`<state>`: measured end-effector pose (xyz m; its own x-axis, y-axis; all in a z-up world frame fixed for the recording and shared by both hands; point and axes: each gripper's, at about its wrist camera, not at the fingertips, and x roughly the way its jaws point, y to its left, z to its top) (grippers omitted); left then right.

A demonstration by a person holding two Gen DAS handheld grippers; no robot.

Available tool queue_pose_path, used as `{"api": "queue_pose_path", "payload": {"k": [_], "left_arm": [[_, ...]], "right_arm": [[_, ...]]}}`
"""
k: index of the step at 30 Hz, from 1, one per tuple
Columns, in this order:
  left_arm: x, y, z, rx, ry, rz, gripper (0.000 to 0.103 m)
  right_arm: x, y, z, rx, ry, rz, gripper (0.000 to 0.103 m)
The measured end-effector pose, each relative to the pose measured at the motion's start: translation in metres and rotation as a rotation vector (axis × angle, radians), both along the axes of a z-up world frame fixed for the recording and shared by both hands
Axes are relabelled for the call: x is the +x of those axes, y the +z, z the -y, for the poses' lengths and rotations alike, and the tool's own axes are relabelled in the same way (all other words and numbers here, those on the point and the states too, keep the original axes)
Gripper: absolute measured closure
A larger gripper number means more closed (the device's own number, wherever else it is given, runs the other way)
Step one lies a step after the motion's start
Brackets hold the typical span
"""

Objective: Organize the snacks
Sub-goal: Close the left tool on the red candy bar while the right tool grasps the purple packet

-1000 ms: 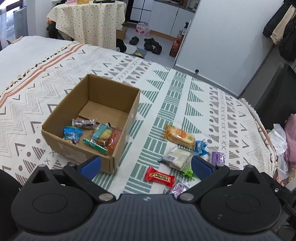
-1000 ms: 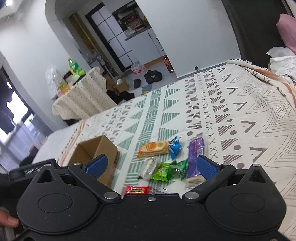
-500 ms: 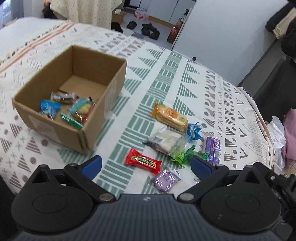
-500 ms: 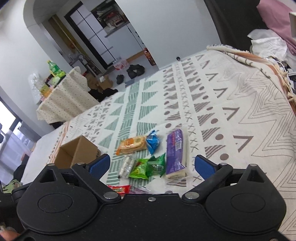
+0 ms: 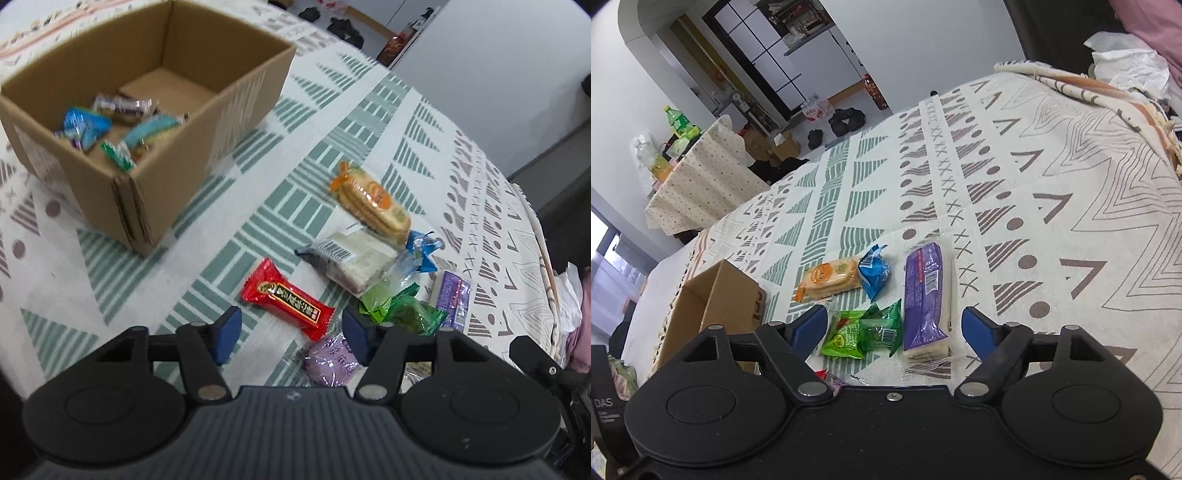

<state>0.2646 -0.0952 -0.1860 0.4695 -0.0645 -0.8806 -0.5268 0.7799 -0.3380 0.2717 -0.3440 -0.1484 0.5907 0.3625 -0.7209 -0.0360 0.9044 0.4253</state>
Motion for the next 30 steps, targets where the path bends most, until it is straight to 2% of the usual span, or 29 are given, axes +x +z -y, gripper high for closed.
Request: {"api": "queue_pose_path", "payload": {"k": [7, 13, 16, 20, 23, 25, 26, 28, 30], "left_arm": [[0.015, -0.02, -0.002, -0.017, 0.049, -0.018, 0.044], [0.03, -0.027, -0.001, 0.021, 0.059, -0.025, 0.049], [0.035, -0.029, 0.005, 0.07, 0.045, -0.05, 0.054], [0.039, -0.031, 0.015, 0.158, -0.012, -0.096, 0.068], [0.038, -0.031, 0.013, 0.18, -0.002, -0.111, 0.082], [0.037, -0.031, 0.011, 0.176, 0.001, -0.11, 0.083], [0.036, -0.03, 0.01, 0.174, -0.003, -0.107, 0.084], [0.034, -0.027, 0.009, 0.173, -0.016, -0.093, 0.084], [0.031, -0.025, 0.007, 0.158, -0.016, -0.08, 0.084]], "right_arm": [[0.009, -0.008, -0.004, -0.001, 0.016, -0.023, 0.025], [0.02, -0.02, -0.001, -0.018, -0.003, -0.05, 0.027], [0.025, -0.028, -0.004, -0.025, 0.002, -0.069, 0.03], [0.032, -0.04, -0.014, -0.083, 0.015, -0.09, 0.034], [0.036, -0.045, -0.017, -0.1, 0.018, -0.079, 0.035], [0.038, -0.05, -0.019, -0.102, 0.015, -0.081, 0.035], [0.04, -0.054, -0.019, -0.105, 0.015, -0.091, 0.037], [0.041, -0.061, -0.019, -0.102, 0.016, -0.122, 0.055], [0.04, -0.065, -0.017, -0.086, 0.02, -0.14, 0.066]]}}
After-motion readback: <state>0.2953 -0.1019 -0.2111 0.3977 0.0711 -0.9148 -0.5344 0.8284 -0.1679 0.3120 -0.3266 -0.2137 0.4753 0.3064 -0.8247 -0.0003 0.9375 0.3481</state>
